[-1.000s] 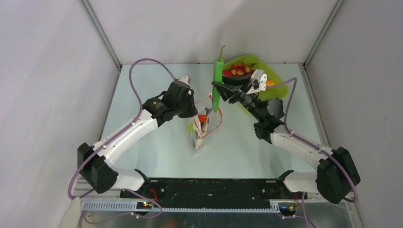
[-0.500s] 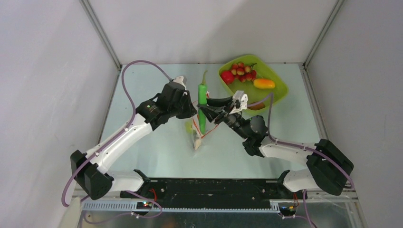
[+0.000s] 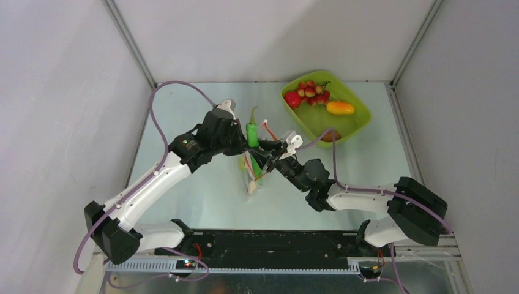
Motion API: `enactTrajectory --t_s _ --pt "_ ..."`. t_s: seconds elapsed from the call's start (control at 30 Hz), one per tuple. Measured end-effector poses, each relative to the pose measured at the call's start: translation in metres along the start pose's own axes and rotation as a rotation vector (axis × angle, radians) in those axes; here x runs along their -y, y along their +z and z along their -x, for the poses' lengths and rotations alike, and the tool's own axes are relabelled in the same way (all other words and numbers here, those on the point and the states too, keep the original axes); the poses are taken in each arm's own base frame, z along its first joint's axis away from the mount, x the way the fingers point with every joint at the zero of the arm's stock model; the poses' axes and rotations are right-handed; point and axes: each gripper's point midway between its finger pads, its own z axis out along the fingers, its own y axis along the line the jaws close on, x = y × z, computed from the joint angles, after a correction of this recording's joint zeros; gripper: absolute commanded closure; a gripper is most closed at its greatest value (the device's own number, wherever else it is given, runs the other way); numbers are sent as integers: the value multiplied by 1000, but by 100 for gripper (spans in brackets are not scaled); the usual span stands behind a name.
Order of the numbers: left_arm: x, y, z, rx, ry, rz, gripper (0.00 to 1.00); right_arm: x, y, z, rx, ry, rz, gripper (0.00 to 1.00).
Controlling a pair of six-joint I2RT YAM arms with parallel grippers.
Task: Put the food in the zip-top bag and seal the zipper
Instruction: Place the fake vegetable in the zipper food storage bag.
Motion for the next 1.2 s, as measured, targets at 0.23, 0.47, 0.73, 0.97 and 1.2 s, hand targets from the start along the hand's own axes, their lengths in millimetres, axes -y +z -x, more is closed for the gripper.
enactTrajectory --t_s 0.23,0.47,0.73,0.97,1.2 --pt "-5 -3 -2 3 -4 13 100 -3 -9 -31 -120 -27 -44 100" --pt "-6 -7 1 24 -10 17 100 4 -28 -64 -284 -73 -83 100" --pt "-8 -8 -1 17 -9 23 100 0 -44 -78 -383 -96 -71 100" --pt "-7 -10 -2 16 -9 15 100 4 -51 -91 -473 -75 -115 100" --pt "5 -19 -7 27 0 -71 100 17 -42 -104 -582 9 -264 100"
